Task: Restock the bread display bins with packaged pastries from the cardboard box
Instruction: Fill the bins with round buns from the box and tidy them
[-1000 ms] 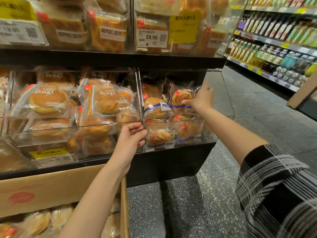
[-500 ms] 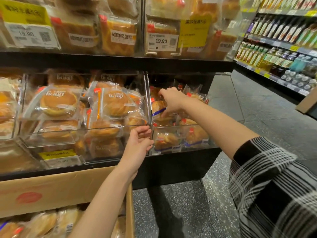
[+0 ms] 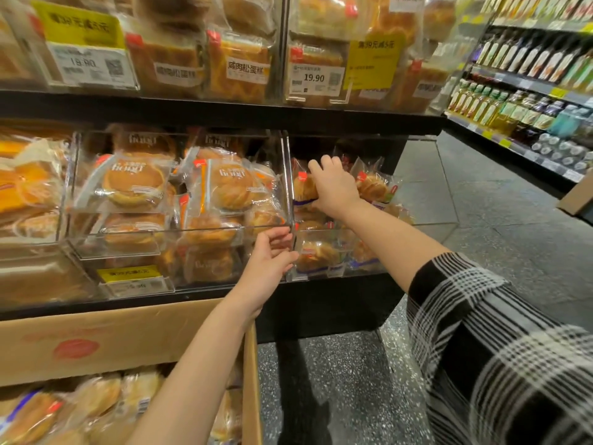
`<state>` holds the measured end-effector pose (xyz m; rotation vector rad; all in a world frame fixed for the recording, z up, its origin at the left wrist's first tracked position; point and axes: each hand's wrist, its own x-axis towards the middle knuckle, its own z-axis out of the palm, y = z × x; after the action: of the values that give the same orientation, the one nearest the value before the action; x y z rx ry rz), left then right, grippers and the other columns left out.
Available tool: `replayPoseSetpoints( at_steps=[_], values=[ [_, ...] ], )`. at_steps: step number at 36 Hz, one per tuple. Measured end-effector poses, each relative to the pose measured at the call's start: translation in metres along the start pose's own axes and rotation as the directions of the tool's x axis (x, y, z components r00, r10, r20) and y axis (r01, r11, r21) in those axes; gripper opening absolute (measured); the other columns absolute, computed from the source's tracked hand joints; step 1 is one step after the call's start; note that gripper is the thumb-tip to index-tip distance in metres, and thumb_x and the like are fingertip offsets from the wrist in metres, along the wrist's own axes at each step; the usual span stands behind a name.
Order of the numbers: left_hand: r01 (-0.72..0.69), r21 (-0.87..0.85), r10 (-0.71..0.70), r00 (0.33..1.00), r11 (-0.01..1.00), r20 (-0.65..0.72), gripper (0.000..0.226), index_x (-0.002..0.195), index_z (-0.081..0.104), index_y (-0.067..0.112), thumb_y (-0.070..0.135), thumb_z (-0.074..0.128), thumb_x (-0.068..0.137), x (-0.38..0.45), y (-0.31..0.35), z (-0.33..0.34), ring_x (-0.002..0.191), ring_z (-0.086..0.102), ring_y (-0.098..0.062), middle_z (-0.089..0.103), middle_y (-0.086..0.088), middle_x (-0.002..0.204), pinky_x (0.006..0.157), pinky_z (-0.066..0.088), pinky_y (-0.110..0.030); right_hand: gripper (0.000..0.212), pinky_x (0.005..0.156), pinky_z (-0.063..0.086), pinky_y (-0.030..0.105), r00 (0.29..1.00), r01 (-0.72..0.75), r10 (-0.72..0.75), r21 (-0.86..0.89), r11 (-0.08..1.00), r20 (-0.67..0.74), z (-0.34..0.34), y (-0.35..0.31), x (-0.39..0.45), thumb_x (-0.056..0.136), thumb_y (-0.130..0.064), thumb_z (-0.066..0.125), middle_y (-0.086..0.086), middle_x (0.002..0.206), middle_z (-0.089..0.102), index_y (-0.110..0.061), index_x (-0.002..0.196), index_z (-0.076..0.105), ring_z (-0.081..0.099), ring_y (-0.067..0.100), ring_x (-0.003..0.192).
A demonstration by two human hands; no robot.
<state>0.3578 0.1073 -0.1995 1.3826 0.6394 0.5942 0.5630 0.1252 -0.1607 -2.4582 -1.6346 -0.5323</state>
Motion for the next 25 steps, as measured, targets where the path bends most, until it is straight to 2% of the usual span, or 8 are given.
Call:
replayPoseSetpoints(
  at_steps=[5,8,12,15,18,20,22,25],
  values=[
    [0.022,0.133,-0.025,1.000,0.991,0.018,0.033,0.121,0.049,0.024,0.005,0.052,0.095,-0.008,0.004,-0.010,0.112,0.055,-0.010,0.058,0.001,0.123,0.098,0.046,-0.032,0.082,0.098,0.044,0.037,0.987,-0.148,0.137,0.133,0.980,0.088,-0.016,-0.007,-0.015,0.075,-0.026,0.081,0.010,0.144,0.035,-0.012,0.141,0.034,0.028,0.027,0.138],
    [0.080,0.236,-0.093,0.995,0.969,0.044,0.028,0.120,0.053,0.021,0.008,0.053,0.095,-0.014,0.003,-0.021,0.112,0.058,-0.013,0.061,0.000,0.122,0.096,0.048,-0.033,0.068,0.102,0.043,0.036,0.963,-0.250,0.266,0.231,0.940,-0.039,-0.030,-0.018,-0.029,0.082,-0.016,0.074,0.008,0.149,0.032,-0.012,0.140,0.039,0.019,0.025,0.145],
    [0.153,0.391,-0.227,0.962,0.908,0.151,0.022,0.119,0.056,0.018,0.016,0.052,0.097,-0.027,0.001,-0.037,0.100,0.064,-0.013,0.064,-0.002,0.109,0.083,0.048,-0.024,0.039,0.097,0.045,0.032,0.935,-0.191,0.281,0.360,0.913,-0.216,-0.049,-0.041,-0.057,0.088,-0.013,0.064,0.003,0.129,0.051,-0.015,0.126,0.054,0.042,0.020,0.123],
    [0.112,0.644,-0.362,0.892,0.757,0.271,0.027,0.123,0.053,0.016,0.024,0.053,0.097,-0.039,-0.001,-0.052,0.099,0.064,-0.015,0.063,-0.006,0.110,0.074,0.048,-0.016,0.019,0.087,0.046,0.028,0.937,-0.079,0.242,0.520,0.850,-0.253,-0.060,-0.070,-0.081,0.092,-0.015,0.058,-0.006,0.103,0.055,-0.015,0.111,0.060,0.047,0.008,0.100],
    [-0.005,0.883,-0.518,0.808,0.470,0.281,0.038,0.130,0.051,0.017,0.035,0.052,0.096,-0.052,-0.002,-0.069,0.106,0.060,-0.015,0.061,-0.002,0.118,0.098,0.043,-0.029,0.013,0.074,0.049,0.027,0.969,0.019,0.145,0.642,0.767,-0.202,-0.065,-0.104,-0.102,0.093,-0.014,0.057,-0.008,0.089,0.057,-0.014,0.104,0.062,0.055,0.007,0.083],
    [-0.002,0.948,-0.624,0.752,0.319,0.212,0.040,0.129,0.051,0.020,0.040,0.052,0.095,-0.059,-0.002,-0.082,0.102,0.057,-0.012,0.060,0.005,0.112,0.099,0.042,-0.032,0.012,0.073,0.053,0.032,0.991,0.057,0.038,0.653,0.755,-0.130,-0.064,-0.124,-0.110,0.092,-0.015,0.058,-0.004,0.088,0.063,-0.014,0.102,0.064,0.060,0.012,0.081],
    [0.076,0.962,-0.706,0.695,0.263,0.139,0.036,0.125,0.052,0.022,0.042,0.052,0.095,-0.067,-0.005,-0.097,0.095,0.057,-0.010,0.059,0.005,0.107,0.094,0.043,-0.031,0.014,0.078,0.054,0.038,0.998,0.051,-0.053,0.672,0.739,-0.017,-0.059,-0.142,-0.117,0.092,-0.016,0.058,0.000,0.091,0.067,-0.014,0.103,0.066,0.062,0.016,0.085],
    [0.092,0.967,-0.695,0.711,0.238,0.104,0.035,0.118,0.054,0.020,0.046,0.052,0.094,-0.077,-0.012,-0.124,0.095,0.057,-0.013,0.060,0.003,0.110,0.095,0.043,-0.032,0.017,0.080,0.055,0.042,0.969,0.062,-0.204,0.661,0.748,0.140,-0.048,-0.170,-0.127,0.093,-0.017,0.056,0.001,0.095,0.069,-0.013,0.105,0.067,0.063,0.019,0.090]
  ],
)
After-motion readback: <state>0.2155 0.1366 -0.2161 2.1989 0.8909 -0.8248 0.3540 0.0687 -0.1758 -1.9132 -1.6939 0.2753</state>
